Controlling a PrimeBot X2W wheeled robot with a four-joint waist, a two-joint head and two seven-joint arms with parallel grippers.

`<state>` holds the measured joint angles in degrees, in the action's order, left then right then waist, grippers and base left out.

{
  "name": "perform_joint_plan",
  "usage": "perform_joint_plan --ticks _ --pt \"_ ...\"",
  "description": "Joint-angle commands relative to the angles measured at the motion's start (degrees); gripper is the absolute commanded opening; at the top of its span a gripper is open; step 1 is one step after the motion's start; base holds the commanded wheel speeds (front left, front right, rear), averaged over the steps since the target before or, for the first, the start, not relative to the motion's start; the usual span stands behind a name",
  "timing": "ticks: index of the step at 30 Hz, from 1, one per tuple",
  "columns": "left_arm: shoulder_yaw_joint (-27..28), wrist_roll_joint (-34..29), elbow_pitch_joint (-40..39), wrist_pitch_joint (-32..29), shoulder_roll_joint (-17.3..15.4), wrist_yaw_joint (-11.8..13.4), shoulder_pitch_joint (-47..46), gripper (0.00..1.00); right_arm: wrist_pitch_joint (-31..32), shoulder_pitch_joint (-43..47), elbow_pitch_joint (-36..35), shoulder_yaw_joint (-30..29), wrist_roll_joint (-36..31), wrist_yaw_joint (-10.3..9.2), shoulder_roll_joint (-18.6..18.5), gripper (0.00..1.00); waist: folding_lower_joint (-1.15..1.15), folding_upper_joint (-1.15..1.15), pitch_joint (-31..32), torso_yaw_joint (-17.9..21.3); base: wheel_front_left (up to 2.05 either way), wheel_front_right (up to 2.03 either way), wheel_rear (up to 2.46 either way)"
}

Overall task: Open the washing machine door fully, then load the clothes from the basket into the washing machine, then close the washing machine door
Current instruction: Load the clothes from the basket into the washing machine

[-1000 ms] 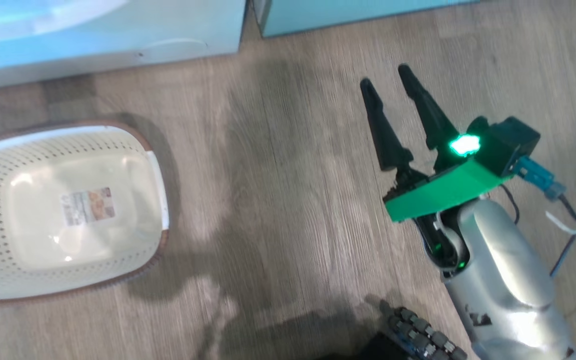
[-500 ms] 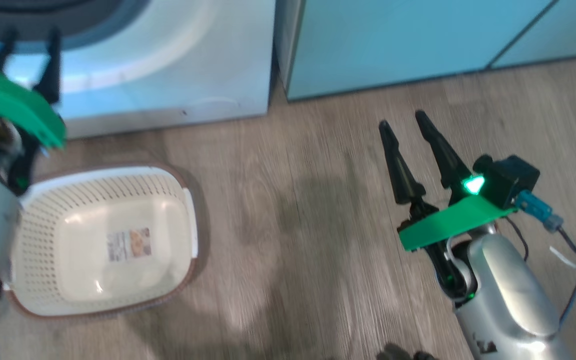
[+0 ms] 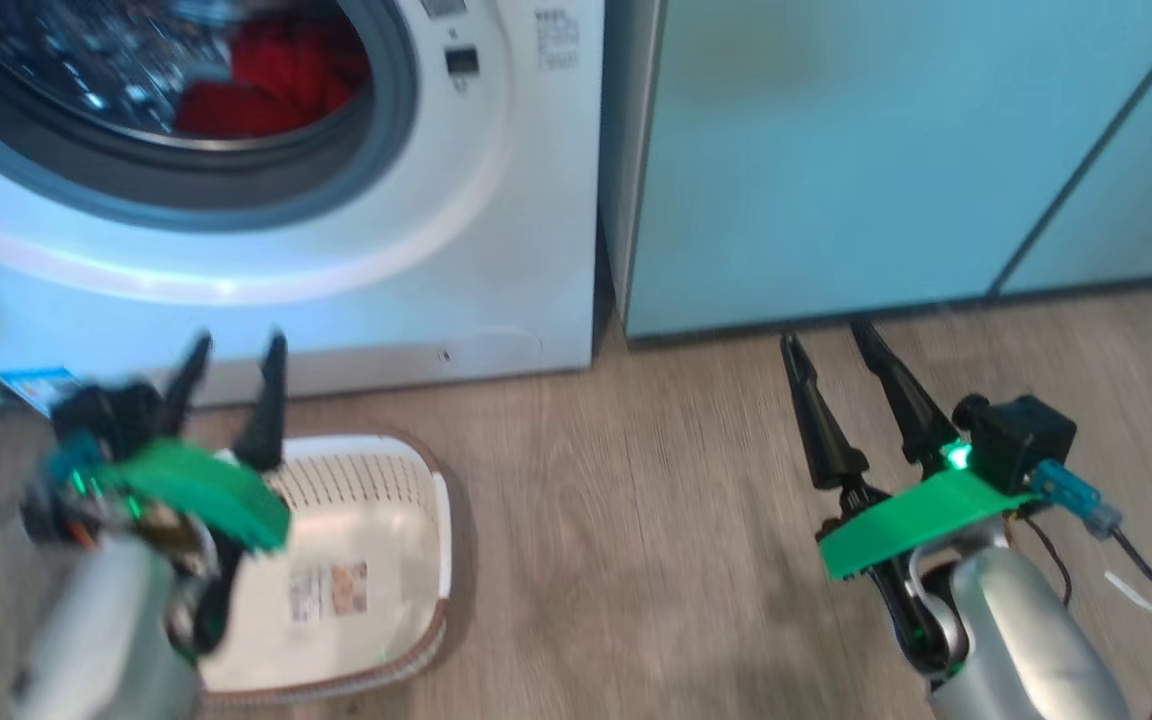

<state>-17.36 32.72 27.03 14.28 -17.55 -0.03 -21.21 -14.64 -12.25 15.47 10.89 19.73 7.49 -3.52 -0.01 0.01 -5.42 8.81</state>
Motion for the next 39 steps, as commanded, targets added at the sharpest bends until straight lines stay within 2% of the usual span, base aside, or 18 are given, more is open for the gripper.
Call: perform_joint_plan --ticks 1,4,9,11,15,24,31,39 --pt "3.63 -0.94 -3.82 0.71 -0.20 0.45 0.33 1.00 -0.36 -0.23 -1.82 0.76 -0.33 0.00 -0.33 1.00 0.01 -0.01 3.40 -1.25 0.00 0.00 0.00" --pt "6.30 -4.03 -8.75 0.71 2.31 1.30 5.64 1.00 -0.36 0.50 -2.28 0.55 -0.36 0.00 -0.60 1.00 0.01 -0.01 4.69 -1.65 0.00 0.00 0.00" --pt "9.19 -8.58 -13.19 0.72 6.59 0.74 12.31 1.00 -0.36 1.80 -3.08 0.16 -0.39 0.00 -0.69 1.00 0.01 -0.01 6.15 -2.26 0.00 0.00 0.00" --pt "9.71 -9.47 -13.74 0.72 7.17 0.34 13.19 1.00 -0.36 2.03 -3.21 0.06 -0.41 0.00 -0.70 1.00 0.01 -0.01 6.31 -2.35 0.00 0.00 0.00" --pt "11.32 -13.44 -15.50 0.72 8.81 -2.05 15.71 1.00 -0.36 2.90 -3.80 -0.65 -0.34 0.00 -0.66 1.00 0.01 -0.01 6.73 -2.61 0.00 0.00 0.00" --pt "17.35 -18.93 -19.31 0.72 13.14 -4.53 19.32 1.00 -0.36 4.60 -4.74 -0.90 -0.10 0.00 -0.21 1.00 0.01 -0.01 7.04 -2.19 0.00 0.00 0.00" --pt "19.27 -22.15 -20.57 0.72 14.45 -5.16 21.04 1.00 -0.36 4.88 -4.62 -0.78 -0.06 0.00 0.00 1.00 0.01 -0.01 7.22 -2.08 0.00 0.00 0.00" --pt "19.09 -22.30 -21.38 0.72 14.65 -4.58 21.49 1.00 -0.36 4.99 -4.53 -0.56 -0.24 0.00 0.03 1.00 0.01 -0.01 7.34 -2.17 0.00 0.00 0.00"
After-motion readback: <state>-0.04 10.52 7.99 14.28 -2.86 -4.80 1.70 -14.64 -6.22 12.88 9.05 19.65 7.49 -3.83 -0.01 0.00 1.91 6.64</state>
